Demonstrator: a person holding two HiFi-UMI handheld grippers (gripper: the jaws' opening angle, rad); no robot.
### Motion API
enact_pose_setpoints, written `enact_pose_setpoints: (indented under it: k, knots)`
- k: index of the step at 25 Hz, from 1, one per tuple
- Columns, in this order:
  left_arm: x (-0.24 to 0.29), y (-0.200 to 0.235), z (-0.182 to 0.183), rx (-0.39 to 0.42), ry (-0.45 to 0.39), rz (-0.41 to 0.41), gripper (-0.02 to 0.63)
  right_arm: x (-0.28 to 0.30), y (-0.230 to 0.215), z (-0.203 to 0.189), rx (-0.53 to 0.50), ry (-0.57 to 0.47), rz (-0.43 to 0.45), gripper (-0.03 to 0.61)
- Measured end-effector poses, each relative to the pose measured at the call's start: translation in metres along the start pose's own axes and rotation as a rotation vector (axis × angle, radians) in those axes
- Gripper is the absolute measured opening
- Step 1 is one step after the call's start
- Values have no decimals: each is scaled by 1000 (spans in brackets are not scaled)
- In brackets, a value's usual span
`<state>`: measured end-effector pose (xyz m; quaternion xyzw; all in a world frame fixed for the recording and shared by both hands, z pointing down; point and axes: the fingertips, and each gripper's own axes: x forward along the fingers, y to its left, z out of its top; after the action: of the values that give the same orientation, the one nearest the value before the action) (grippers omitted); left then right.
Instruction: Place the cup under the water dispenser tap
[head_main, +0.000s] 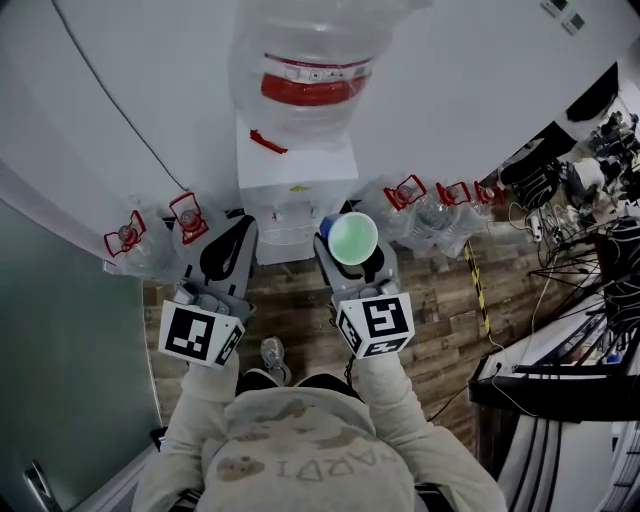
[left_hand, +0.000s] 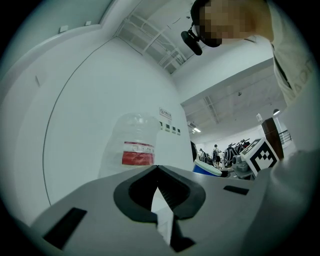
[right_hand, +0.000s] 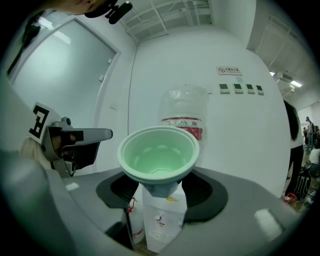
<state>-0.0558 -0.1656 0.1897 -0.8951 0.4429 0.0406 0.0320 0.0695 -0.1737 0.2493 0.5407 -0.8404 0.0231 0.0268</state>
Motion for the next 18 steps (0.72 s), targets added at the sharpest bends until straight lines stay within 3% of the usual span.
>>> enact_pose_setpoints:
  k: [8, 18]
  knots:
    - [20, 32, -28, -23, 33, -14, 6, 42, -5, -31, 10, 70, -10, 276]
    - [38, 67, -85, -63, 108, -16, 5, 91, -10, -106, 41, 193, -7, 276]
